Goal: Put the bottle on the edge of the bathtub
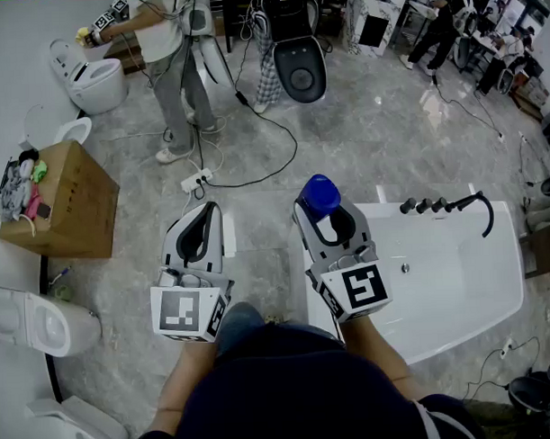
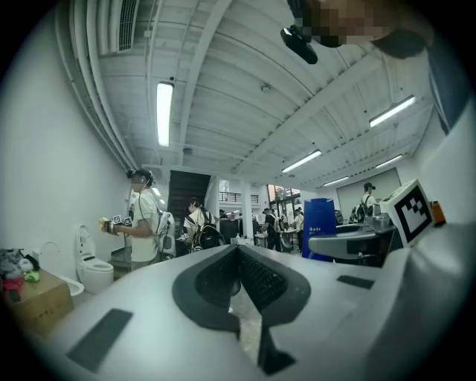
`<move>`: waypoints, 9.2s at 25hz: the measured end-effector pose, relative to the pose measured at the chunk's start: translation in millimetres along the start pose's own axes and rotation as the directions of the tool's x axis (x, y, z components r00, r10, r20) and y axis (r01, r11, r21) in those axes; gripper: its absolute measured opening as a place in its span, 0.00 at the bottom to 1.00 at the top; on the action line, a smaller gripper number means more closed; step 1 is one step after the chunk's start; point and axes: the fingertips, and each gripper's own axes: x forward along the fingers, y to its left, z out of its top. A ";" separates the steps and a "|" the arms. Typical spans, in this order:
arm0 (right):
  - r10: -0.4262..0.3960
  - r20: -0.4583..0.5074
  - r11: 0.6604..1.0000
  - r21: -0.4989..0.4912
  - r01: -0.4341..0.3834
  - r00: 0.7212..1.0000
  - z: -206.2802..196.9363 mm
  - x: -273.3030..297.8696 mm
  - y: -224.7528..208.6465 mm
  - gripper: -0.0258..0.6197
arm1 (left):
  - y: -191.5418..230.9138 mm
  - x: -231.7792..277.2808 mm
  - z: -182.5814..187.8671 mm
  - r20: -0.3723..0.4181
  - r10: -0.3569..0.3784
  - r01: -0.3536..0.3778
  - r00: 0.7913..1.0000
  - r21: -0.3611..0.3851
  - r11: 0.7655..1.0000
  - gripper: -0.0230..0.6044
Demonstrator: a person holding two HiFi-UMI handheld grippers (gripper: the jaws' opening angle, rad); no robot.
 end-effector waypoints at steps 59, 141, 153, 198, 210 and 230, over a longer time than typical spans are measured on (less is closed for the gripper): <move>-0.725 -0.071 0.686 0.011 0.728 0.685 -85.7 316.2 -396.6 0.30 | 83.7 613.2 -91.0 -0.009 -0.686 0.685 0.727 -0.043 0.727 0.07; -0.589 -0.708 -0.540 -0.014 0.842 -0.389 -474.9 -128.9 -524.7 0.30 | -587.8 531.4 -317.3 -0.327 -0.472 0.548 -0.818 -0.197 -0.813 0.07; -0.560 -0.761 -0.480 -0.025 0.877 -0.328 -516.5 -130.5 -528.0 0.30 | -583.9 527.6 -339.3 -0.364 -0.470 0.563 -0.804 -0.210 -0.800 0.07; -0.543 -0.562 -0.667 -0.164 0.727 -0.624 -348.9 -125.9 -472.2 0.14 | -569.9 545.8 -273.2 -0.339 -0.459 0.534 -0.821 -0.169 -0.829 0.08; -0.644 -0.211 -0.699 -0.229 0.678 -0.735 -128.6 -156.3 -515.1 0.08 | -601.4 534.8 -87.7 -0.051 -0.572 0.573 -0.819 -0.013 -0.819 0.08; -0.683 0.030 -0.712 -0.249 0.656 -0.730 6.3 -127.5 -518.4 0.08 | -571.9 557.9 43.9 0.143 -0.698 0.710 -0.702 0.062 -0.702 0.07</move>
